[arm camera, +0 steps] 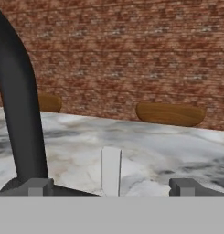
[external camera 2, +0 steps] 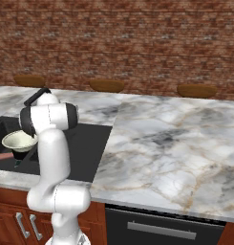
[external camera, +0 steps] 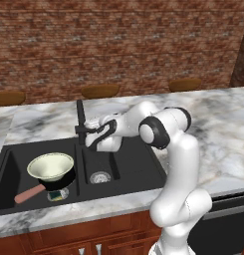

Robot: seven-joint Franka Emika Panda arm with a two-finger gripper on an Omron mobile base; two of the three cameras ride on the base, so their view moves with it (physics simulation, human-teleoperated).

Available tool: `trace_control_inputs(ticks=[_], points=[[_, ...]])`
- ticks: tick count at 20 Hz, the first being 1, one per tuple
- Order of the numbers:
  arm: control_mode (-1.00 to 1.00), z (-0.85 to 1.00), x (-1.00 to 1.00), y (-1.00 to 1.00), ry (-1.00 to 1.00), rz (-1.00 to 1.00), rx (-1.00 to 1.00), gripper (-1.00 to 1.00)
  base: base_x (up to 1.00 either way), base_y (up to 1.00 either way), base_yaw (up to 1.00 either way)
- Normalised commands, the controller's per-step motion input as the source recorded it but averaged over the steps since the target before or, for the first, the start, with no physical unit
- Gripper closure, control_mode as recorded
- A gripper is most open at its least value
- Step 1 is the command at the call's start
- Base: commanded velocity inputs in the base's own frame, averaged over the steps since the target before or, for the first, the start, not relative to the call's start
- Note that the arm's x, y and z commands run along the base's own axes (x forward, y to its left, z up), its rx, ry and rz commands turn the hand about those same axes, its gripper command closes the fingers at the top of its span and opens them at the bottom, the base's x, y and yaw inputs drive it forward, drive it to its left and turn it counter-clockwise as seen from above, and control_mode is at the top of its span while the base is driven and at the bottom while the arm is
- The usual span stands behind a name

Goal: Pick the saucepan and bowl and place them in the sink. Then turn on the water.

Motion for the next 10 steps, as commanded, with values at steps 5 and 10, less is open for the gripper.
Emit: trace_control_inputs(ticks=[5, 10], points=[[-1.0, -0.15, 0.18, 0.06, -0.03, 0.0, 0.01, -1.0, 0.0, 0.0, 0.0], [-1.0, -0.1, 0.18, 0.0, -0.03, 0.0, 0.04, -1.0, 0.0, 0.0, 0.0]])
